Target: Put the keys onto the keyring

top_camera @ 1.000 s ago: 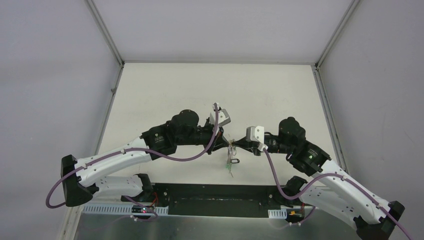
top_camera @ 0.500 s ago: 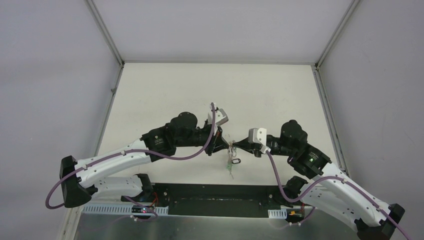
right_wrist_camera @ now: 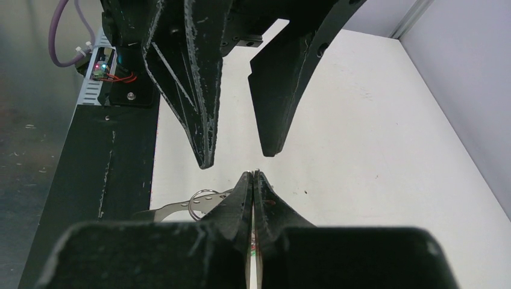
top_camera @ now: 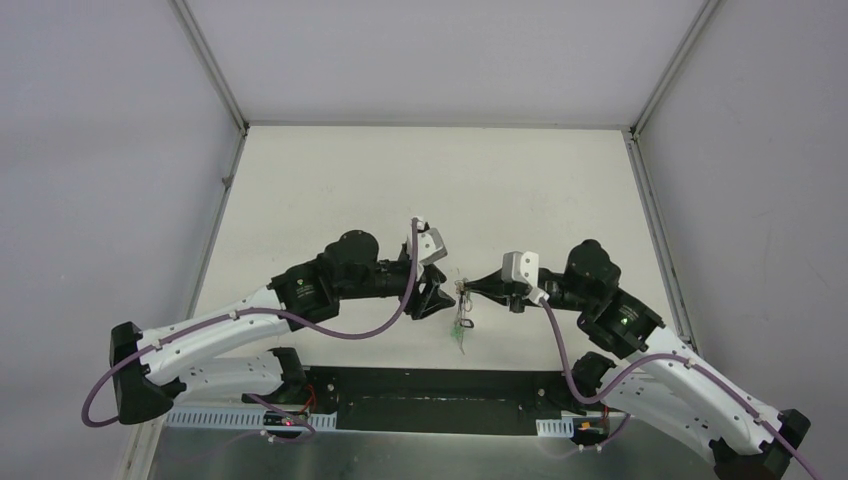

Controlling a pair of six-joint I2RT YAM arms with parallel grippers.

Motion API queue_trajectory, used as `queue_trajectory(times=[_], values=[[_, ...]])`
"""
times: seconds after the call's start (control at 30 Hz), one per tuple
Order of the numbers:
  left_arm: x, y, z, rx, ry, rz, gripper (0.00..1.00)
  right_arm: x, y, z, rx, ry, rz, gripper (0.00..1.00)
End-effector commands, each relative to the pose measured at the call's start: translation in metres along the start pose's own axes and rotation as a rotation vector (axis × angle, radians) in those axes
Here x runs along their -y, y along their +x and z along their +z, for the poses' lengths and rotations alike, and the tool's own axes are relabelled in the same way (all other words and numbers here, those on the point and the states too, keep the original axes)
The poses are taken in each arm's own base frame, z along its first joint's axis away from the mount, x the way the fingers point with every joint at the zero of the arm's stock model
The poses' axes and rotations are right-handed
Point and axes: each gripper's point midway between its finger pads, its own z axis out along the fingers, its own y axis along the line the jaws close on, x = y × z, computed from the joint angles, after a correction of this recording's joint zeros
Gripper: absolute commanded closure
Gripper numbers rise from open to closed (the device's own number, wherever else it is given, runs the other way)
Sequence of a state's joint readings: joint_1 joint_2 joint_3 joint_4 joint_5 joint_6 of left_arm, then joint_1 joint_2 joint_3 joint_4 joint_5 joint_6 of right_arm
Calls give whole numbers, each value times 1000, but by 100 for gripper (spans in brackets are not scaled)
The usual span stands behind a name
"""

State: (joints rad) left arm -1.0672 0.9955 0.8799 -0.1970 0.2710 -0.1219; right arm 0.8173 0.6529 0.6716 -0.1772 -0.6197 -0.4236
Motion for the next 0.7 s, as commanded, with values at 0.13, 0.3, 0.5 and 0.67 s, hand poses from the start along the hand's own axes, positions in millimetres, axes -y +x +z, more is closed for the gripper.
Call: queue_trajectory(times=[0.13,0.3,0.5,0.67], values=[[21,-32,-12,212,144,371,56,-1,-38,-4,141,-4,-32,100],[27,-41,-12,298,176,455,58,-4,-43,-5,164,-14,-21,100],[29,-46,-4,300,193,463,61,-5,-45,-5,175,-20,-12,100],[31,-46,0,294,209,473,73,-5,-45,-4,177,-20,-13,100]])
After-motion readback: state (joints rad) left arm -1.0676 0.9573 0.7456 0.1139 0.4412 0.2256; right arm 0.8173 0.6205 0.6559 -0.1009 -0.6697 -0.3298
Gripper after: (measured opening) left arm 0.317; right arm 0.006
